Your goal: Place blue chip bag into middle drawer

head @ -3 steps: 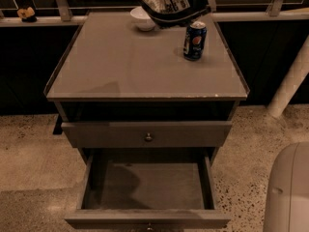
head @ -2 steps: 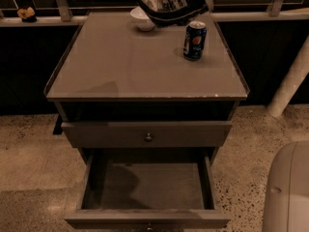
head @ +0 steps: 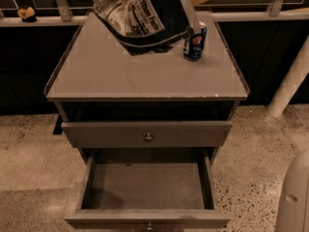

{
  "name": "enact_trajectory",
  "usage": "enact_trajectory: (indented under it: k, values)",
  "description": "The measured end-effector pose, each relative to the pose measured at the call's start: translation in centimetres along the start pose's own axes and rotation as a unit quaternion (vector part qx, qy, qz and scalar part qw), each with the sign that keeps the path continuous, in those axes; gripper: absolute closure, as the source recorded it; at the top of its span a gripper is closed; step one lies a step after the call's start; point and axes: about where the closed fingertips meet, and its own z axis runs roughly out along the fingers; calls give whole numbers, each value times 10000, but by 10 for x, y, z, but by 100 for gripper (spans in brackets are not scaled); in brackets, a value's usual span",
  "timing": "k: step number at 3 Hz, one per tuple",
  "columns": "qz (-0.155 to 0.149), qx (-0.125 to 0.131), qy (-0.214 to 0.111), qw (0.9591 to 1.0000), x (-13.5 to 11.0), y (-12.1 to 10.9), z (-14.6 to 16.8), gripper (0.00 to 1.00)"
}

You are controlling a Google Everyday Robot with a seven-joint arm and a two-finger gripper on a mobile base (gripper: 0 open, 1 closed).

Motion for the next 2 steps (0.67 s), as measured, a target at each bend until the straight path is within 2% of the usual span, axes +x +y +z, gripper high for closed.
enact_trajectory:
  k: [2]
  values:
    - [-274,40,-138,9995,14,25,-8,100]
